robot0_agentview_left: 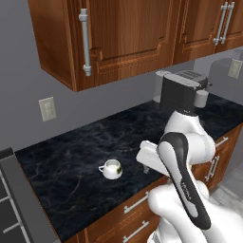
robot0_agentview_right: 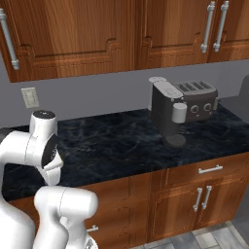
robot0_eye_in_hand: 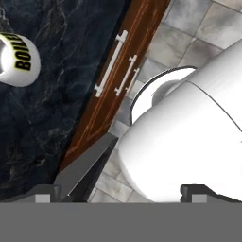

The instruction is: Clear the mugs and bowl far away from the sink.

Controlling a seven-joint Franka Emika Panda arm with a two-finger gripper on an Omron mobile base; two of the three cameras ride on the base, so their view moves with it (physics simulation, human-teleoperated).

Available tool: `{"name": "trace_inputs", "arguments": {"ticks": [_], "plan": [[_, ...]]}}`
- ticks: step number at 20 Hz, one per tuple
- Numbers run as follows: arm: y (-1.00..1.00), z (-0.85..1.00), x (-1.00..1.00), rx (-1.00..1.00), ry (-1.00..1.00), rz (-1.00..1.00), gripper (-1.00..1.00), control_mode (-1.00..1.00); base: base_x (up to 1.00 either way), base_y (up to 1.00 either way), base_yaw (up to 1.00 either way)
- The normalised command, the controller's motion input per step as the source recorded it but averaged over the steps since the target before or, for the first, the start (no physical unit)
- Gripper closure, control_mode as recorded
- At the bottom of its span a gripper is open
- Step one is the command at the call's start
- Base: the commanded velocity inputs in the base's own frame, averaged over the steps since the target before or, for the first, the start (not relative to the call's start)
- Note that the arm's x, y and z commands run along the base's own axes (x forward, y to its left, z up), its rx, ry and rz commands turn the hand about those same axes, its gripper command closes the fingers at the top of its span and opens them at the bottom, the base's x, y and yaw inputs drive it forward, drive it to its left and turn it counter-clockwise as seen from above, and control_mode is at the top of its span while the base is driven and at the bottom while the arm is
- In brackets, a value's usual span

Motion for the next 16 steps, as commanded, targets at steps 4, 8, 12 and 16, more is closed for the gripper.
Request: {"name": "trace_inputs", "arguments": {"ticks": [4,8,12,16], "plan": [[0.0,0.0,0.0,0.0,0.0,0.0,-1.0,1.0,-0.48,-0.23,0.0],[0.0,0.0,0.0,0.0,0.0,0.0,-1.0,1.0,-0.74,-0.39,0.0],[0.0,0.0,0.0,0.0,0.0,0.0,-1.0,1.0,-0.74,-0.48,-0.03],[0.0,0.0,0.0,0.0,0.0,0.0,-1.0,1.0,-0.81,-0.49,-0.01]]}}
